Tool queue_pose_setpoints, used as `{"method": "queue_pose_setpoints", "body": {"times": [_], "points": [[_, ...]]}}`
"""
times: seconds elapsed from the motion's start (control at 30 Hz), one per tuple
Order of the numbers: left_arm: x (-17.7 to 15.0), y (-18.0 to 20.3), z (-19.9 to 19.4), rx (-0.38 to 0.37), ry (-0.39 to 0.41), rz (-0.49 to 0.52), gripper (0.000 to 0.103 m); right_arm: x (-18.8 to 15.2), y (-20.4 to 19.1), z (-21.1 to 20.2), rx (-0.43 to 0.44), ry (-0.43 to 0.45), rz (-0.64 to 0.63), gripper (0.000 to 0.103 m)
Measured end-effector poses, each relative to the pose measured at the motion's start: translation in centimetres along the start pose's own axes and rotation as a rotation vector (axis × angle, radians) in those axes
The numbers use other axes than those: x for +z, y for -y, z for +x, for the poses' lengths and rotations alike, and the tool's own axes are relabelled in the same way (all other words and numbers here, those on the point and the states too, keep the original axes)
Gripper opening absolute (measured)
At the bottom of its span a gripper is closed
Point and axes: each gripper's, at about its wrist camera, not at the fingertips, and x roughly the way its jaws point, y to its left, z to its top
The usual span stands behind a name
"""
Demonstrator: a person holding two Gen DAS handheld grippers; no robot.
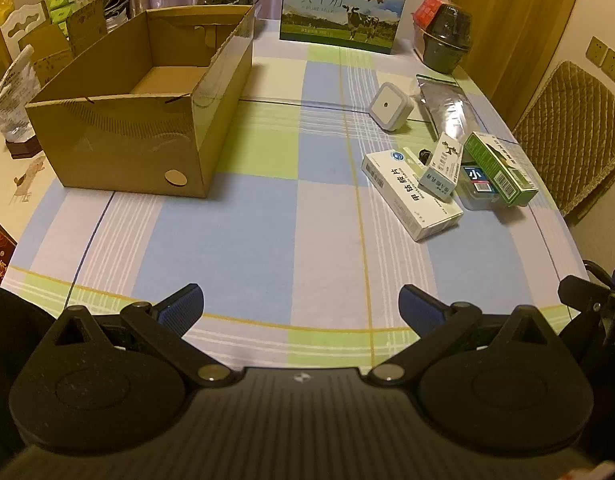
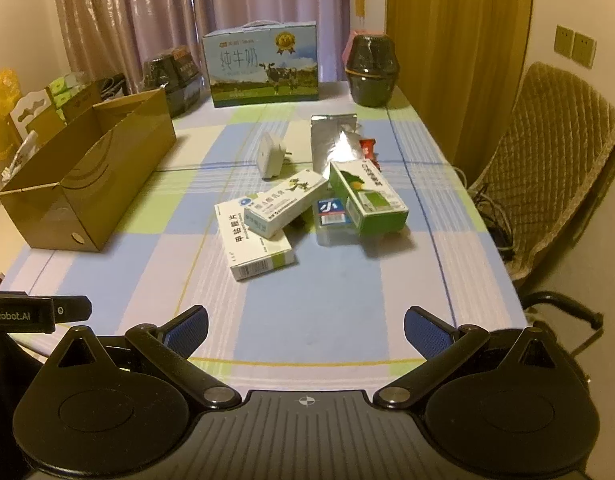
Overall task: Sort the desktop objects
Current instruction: 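Move both tools toward the cluster of medicine boxes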
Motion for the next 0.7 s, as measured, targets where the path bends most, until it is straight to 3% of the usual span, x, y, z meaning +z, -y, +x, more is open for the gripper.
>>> {"method": "queue_pose_setpoints", "body": {"times": [0.7], "points": [[-0.49,0.15,0.31,-0.071,0.016,0.018,0.102,-0.03,-0.28,0.32,0.005,-0.026,-0.031,0.101]]}}
